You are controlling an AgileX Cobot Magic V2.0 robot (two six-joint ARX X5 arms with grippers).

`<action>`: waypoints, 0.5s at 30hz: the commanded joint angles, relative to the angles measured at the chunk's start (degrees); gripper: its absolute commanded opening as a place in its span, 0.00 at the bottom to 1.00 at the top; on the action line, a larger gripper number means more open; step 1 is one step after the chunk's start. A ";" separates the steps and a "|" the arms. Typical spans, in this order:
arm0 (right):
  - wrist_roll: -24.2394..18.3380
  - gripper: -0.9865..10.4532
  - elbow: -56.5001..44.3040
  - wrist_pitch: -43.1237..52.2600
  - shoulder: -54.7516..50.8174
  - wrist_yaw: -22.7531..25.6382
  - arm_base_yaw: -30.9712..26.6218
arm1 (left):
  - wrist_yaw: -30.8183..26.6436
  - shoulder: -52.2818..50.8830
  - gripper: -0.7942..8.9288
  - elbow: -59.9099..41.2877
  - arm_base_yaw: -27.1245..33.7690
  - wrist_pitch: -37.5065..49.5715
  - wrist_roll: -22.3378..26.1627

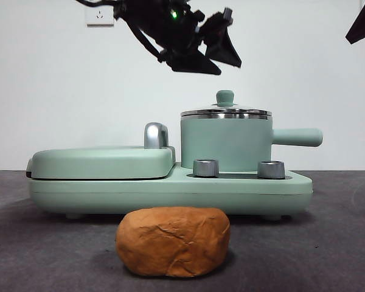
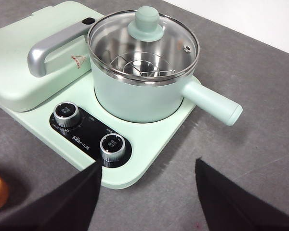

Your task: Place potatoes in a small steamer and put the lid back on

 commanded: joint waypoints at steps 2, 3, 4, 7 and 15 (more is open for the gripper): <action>0.72 0.35 1.03 0.59 0.37 0.02 0.26 | -0.07 2.58 0.37 1.46 -0.28 1.31 0.46; 0.74 0.35 1.03 0.59 0.37 0.02 0.26 | -0.13 2.99 0.37 1.46 -0.28 1.57 0.46; 0.72 0.35 1.03 0.59 0.37 0.02 0.26 | -0.13 3.19 0.37 1.46 -0.20 1.68 0.44; 0.72 0.35 1.03 0.59 0.37 0.02 0.26 | -0.15 4.04 0.37 1.46 0.02 1.73 0.46; 0.72 0.35 1.03 0.59 0.37 0.02 0.26 | -0.22 4.87 0.37 1.46 0.55 1.44 0.72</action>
